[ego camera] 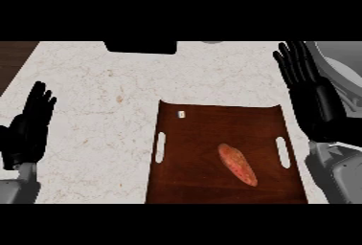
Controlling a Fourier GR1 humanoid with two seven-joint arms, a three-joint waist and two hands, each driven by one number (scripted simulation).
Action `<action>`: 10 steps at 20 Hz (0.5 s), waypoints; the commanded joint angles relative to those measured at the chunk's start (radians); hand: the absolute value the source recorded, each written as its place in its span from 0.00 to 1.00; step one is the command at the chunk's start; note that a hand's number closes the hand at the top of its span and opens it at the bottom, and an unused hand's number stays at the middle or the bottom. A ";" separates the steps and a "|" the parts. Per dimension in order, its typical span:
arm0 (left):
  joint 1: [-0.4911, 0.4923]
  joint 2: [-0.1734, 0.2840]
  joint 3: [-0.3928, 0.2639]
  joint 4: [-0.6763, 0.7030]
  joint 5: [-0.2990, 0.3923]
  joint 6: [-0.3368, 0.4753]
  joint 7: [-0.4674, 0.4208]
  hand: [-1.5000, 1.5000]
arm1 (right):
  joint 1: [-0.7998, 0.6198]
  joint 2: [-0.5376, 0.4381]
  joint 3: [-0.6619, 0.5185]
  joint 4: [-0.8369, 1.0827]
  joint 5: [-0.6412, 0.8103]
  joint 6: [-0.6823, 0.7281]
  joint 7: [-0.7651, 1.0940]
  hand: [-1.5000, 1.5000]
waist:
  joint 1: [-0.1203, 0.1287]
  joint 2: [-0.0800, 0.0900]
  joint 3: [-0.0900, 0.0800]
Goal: Pick the sweet potato from the tray and place it in the pot
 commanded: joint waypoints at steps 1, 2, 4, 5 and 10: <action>0.048 -0.009 -0.004 -0.028 -0.033 0.012 -0.029 0.50 | 0.000 -0.031 0.022 0.031 0.008 0.050 0.076 1.00 | -0.020 0.026 0.026; 0.078 0.036 0.001 -0.032 -0.037 -0.019 -0.029 0.50 | 0.060 -0.070 0.033 0.067 -0.001 0.087 0.098 1.00 | -0.017 0.026 0.026; 0.077 0.072 -0.039 0.007 -0.102 -0.027 -0.031 0.50 | 0.093 -0.127 0.051 0.166 -0.025 0.157 0.180 1.00 | -0.014 0.035 0.026; 0.077 0.120 -0.027 0.020 -0.110 -0.049 -0.019 0.50 | 0.138 -0.169 0.069 0.207 -0.029 0.200 0.219 1.00 | -0.016 0.040 0.027; 0.102 0.118 -0.058 0.050 -0.123 -0.068 0.003 0.50 | 0.207 -0.322 0.118 0.126 0.422 0.024 -0.148 0.00 | -0.065 0.023 0.028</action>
